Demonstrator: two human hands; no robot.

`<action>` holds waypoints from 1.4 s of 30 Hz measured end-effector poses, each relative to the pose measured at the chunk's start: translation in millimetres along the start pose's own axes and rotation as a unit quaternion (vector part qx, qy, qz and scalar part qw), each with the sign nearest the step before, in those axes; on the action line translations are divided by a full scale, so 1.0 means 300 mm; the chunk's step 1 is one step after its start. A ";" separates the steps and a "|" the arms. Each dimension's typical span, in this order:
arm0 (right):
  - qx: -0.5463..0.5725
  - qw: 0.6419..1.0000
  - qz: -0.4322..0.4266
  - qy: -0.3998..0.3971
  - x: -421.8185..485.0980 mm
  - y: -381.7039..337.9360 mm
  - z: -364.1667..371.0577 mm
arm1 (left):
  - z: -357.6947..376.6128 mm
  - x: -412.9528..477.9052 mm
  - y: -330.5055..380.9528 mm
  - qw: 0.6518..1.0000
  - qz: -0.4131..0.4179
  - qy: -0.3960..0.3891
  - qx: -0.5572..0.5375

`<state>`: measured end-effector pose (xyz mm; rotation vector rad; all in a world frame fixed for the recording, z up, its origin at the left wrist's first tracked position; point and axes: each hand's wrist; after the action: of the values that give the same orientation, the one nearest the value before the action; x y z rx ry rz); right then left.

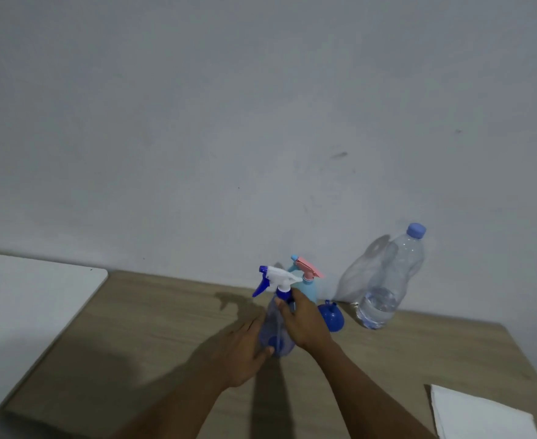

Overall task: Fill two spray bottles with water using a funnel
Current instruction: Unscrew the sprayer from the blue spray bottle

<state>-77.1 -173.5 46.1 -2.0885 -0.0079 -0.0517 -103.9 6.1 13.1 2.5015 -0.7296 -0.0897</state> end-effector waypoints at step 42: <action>0.368 0.924 -0.094 0.049 -0.212 -0.548 -0.499 | -0.319 -0.095 0.524 0.962 0.036 0.115 -0.244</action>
<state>-150.2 -220.9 260.3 -1.3224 -0.1456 -0.2338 -184.6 -46.5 172.6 1.9737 -0.6135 0.0431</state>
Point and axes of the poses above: each hand's wrist, its own x-axis towards the middle knuckle, its own z-axis out of the palm, y = z × x, and after that the axes turned 10 degrees about x, right-handed
